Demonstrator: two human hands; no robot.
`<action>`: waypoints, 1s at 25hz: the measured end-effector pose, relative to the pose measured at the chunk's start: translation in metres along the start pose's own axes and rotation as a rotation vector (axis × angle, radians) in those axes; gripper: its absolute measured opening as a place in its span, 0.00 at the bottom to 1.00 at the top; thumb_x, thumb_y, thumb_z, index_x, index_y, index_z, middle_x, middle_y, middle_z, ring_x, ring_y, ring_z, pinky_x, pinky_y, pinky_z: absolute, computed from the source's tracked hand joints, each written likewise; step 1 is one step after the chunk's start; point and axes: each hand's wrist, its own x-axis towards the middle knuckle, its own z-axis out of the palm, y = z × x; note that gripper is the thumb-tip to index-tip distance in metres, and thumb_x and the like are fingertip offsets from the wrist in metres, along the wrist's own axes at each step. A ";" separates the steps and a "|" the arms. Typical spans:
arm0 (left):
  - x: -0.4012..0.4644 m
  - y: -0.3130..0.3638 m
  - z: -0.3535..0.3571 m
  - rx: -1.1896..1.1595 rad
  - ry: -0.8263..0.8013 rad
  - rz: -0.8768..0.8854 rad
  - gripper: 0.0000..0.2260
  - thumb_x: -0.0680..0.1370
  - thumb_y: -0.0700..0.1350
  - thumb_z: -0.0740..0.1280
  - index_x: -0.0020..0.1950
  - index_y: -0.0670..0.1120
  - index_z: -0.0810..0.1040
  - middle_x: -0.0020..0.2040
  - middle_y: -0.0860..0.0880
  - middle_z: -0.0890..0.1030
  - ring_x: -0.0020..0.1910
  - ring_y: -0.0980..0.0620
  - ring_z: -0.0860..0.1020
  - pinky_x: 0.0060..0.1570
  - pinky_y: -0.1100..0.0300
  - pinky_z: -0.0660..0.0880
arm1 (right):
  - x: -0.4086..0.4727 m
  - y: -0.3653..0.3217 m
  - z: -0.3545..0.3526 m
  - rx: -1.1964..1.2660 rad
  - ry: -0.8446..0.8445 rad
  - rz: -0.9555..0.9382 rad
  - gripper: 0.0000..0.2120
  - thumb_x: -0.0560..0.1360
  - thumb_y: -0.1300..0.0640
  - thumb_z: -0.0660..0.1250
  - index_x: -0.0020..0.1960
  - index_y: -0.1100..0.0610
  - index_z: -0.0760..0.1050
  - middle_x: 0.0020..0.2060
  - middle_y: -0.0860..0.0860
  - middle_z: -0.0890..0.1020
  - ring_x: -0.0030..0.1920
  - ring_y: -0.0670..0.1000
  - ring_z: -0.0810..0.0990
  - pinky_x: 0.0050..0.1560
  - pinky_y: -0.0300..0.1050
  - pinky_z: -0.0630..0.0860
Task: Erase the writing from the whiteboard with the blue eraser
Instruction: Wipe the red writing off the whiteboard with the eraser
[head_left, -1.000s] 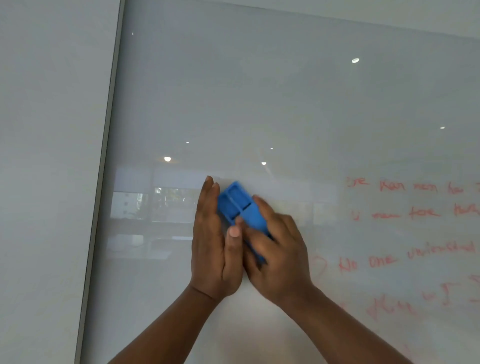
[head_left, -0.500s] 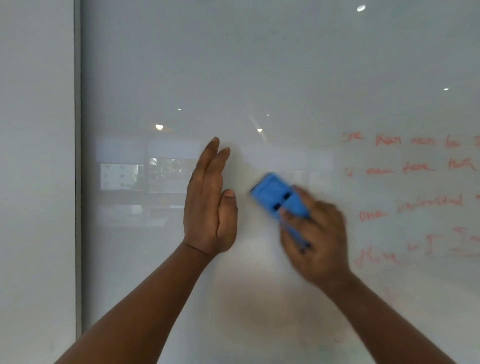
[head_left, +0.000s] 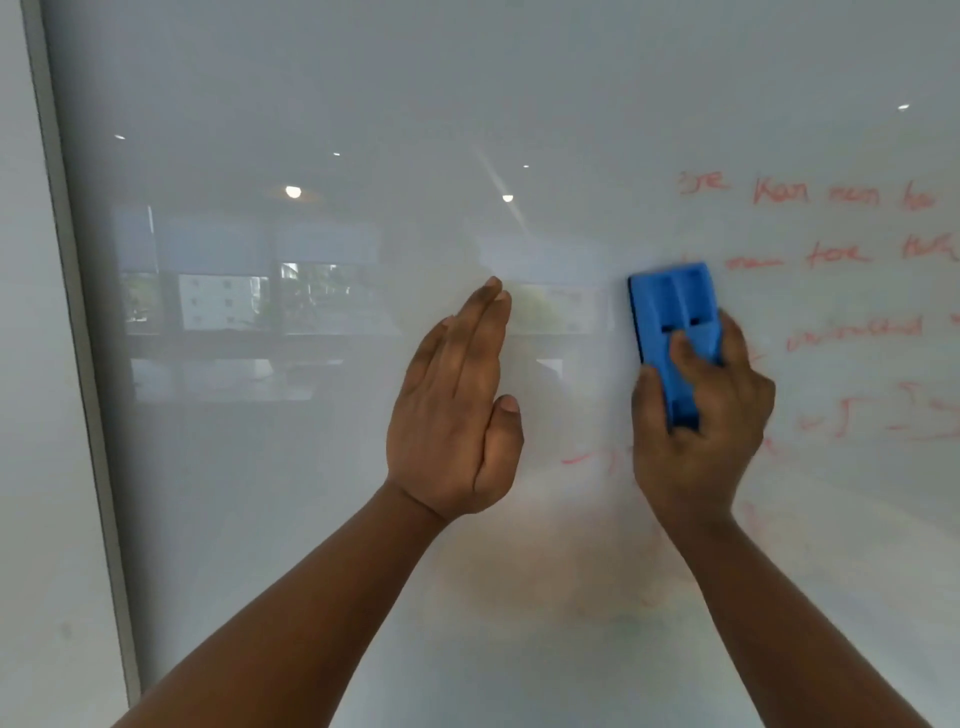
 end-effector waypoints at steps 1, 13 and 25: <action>0.000 0.000 0.002 0.005 0.005 0.006 0.30 0.78 0.43 0.55 0.80 0.35 0.59 0.80 0.38 0.64 0.81 0.44 0.64 0.76 0.42 0.65 | 0.004 -0.004 0.006 0.013 0.012 0.035 0.16 0.79 0.58 0.71 0.65 0.56 0.76 0.68 0.67 0.76 0.55 0.64 0.79 0.58 0.46 0.69; -0.001 -0.001 0.002 -0.014 0.018 -0.046 0.29 0.79 0.43 0.54 0.80 0.36 0.60 0.80 0.39 0.66 0.80 0.45 0.64 0.74 0.38 0.66 | -0.055 -0.017 -0.002 -0.049 -0.177 -0.226 0.19 0.78 0.52 0.72 0.67 0.56 0.76 0.66 0.64 0.78 0.48 0.62 0.80 0.50 0.52 0.76; -0.017 0.003 0.005 0.106 -0.046 -0.029 0.30 0.78 0.44 0.53 0.81 0.38 0.59 0.81 0.41 0.63 0.82 0.45 0.61 0.81 0.48 0.57 | -0.103 -0.015 -0.023 0.036 -0.211 -0.168 0.18 0.76 0.51 0.72 0.63 0.54 0.75 0.59 0.59 0.74 0.52 0.58 0.77 0.43 0.57 0.80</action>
